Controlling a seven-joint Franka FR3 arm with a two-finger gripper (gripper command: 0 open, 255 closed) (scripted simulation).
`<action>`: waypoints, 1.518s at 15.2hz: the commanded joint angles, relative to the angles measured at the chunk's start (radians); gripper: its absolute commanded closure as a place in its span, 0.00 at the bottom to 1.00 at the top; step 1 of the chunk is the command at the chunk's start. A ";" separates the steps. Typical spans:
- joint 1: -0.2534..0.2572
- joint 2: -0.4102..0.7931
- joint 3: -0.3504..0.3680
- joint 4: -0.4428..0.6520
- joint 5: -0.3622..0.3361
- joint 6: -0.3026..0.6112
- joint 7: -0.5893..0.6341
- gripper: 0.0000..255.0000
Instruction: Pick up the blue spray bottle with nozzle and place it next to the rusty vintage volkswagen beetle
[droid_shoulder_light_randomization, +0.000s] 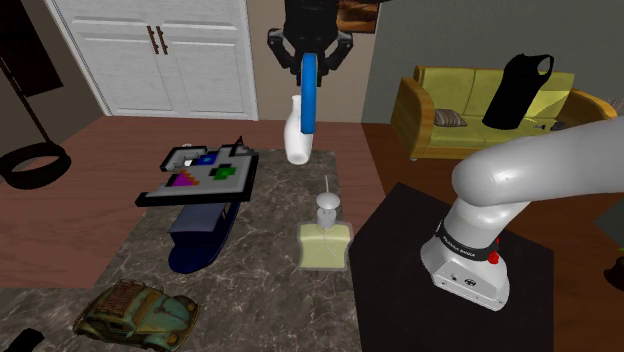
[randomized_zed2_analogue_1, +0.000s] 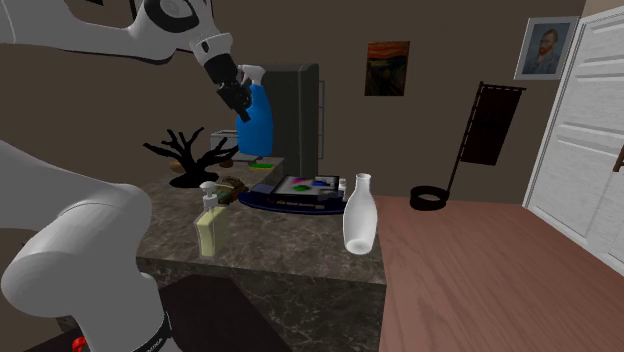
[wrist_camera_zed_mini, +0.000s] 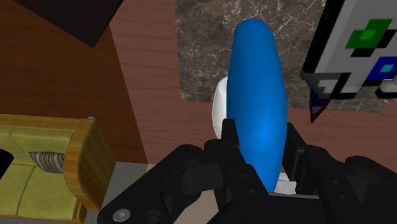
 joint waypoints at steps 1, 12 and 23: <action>-0.010 0.013 0.050 0.045 0.012 -0.025 0.045 1.00; -0.195 0.112 0.404 0.390 0.054 -0.177 0.284 1.00; -0.697 0.035 0.863 1.003 0.190 -0.436 0.453 1.00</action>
